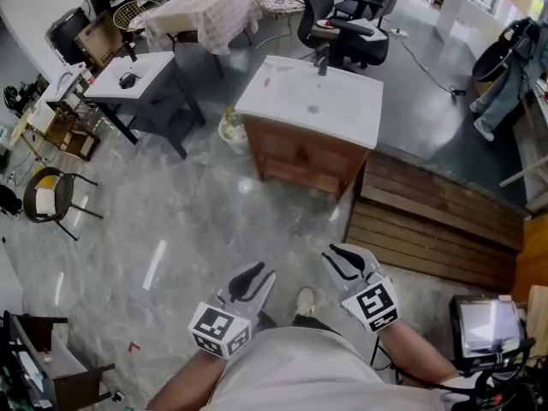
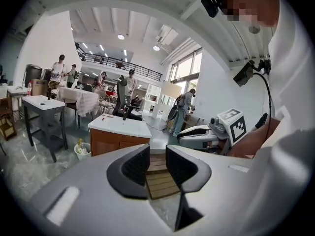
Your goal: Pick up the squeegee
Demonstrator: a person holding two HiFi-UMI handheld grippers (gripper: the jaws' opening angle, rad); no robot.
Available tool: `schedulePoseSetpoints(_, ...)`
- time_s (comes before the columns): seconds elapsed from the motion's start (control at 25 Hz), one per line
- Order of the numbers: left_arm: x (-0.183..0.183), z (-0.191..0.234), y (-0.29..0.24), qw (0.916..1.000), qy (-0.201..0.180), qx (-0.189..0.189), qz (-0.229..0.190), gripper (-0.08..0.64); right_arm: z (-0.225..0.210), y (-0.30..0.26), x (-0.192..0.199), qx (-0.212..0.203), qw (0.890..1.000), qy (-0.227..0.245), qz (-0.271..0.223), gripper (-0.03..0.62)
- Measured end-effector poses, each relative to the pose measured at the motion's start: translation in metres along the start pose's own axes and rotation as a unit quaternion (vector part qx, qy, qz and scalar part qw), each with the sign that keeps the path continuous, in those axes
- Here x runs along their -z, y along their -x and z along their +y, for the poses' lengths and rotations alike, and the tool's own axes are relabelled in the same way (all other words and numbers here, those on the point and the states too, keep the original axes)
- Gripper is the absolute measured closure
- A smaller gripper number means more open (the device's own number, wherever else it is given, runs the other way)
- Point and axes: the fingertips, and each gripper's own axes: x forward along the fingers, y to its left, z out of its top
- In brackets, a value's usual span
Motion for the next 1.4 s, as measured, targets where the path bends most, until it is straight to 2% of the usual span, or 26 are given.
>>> schedulePoseSetpoints(0.16, -0.018, 0.025, -0.033, 1.0, 0.002, -0.007, 0.001, 0.456, -0.033, -0.033, -0.002, -0.01, 1.0, -0.018, 0.004, 0.523)
schedulePoseSetpoints(0.36, -0.034, 0.086, -0.07, 0.9999, 0.012, -0.007, -0.002, 0.455, -0.061, -0.089, -0.011, -0.019, 0.999, -0.027, 0.006, 0.523)
schedulePoseSetpoints(0.52, -0.047, 0.143, -0.107, 0.9998, 0.011, 0.013, -0.004, 0.454, -0.096, -0.128, -0.025, 0.011, 0.999, -0.037, 0.017, 0.523)
schedulePoseSetpoints(0.72, -0.08, 0.22, -0.147, 0.9989, -0.007, 0.045, 0.012, 0.454, -0.13, -0.179, -0.062, 0.056, 0.997, -0.051, 0.029, 0.523)
schedulePoseSetpoints(0.88, -0.101, 0.281, -0.174, 0.9974, -0.029, 0.059, 0.028, 0.449, -0.147, -0.221, -0.087, 0.085, 0.993, -0.071, 0.03, 0.523)
schedulePoseSetpoints(1.0, -0.107, 0.316, -0.199, 0.9957, -0.029, 0.078, 0.041, 0.433, -0.156, -0.244, -0.097, 0.103, 0.99, -0.091, 0.032, 0.523)
schedulePoseSetpoints(1.24, -0.116, 0.361, -0.251, 0.997, -0.028, 0.063, 0.035, 0.425, -0.176, -0.271, -0.1, 0.109, 0.989, -0.083, 0.054, 0.523)
schedulePoseSetpoints(1.4, -0.124, 0.383, -0.293, 0.9974, -0.023, 0.055, 0.04, 0.425, -0.204, -0.285, -0.108, 0.109, 0.989, -0.084, 0.049, 0.523)
